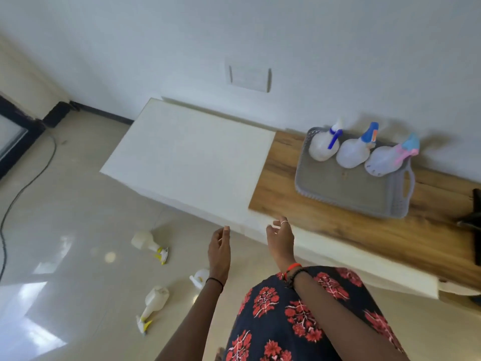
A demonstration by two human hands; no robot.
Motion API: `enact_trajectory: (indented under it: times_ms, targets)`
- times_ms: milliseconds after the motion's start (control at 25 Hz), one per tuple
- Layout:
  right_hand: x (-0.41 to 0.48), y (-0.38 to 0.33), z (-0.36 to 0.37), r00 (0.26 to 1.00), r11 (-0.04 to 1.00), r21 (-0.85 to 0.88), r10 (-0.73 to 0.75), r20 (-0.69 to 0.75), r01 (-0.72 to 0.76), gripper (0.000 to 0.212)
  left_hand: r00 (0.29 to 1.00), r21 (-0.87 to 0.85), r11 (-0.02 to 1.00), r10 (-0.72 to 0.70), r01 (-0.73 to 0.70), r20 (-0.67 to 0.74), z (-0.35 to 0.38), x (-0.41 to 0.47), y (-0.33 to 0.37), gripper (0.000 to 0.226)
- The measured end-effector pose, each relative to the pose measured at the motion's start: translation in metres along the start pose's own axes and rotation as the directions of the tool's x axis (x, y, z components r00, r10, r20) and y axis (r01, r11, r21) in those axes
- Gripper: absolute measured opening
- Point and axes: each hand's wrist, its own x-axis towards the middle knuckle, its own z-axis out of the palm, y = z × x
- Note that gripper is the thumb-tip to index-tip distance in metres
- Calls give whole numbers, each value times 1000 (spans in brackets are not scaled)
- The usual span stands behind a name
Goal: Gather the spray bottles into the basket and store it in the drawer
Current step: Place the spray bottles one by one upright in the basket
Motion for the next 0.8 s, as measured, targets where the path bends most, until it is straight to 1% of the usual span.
enact_trajectory:
  times_ms: [80,200,320,400,480,600,720,800]
  targets:
    - [-27,6,28,1000,1000,20,17,8,-17,38,1000,27,1000,-13,13,-28,-43,-6,-21,36]
    - [-58,17,70,999,999,22,37,37,-37,38,996,8,999,-47,47,-75,-100,-11,-49,36]
    - [-70,33,103,995,997,-37,77,65,-74,36,987,-16,994,-110,109,-117,-140,-10,-79,36]
    - [-70,50,123,990,991,-90,104,99,-96,37,968,-70,983,-180,171,-172,-160,-6,-103,34]
    - [-61,67,140,981,983,-161,109,158,-83,37,943,-130,967,-242,217,-229,-172,2,-128,32]
    - [-37,103,169,969,966,-244,132,207,-79,33,897,-201,941,-323,271,-302,-178,25,-175,29]
    - [-4,146,202,946,949,-310,147,290,-52,31,856,-240,915,-391,324,-337,-171,61,-228,30]
    - [21,177,227,928,939,-343,151,340,-27,33,837,-253,893,-440,372,-324,-160,89,-265,30]
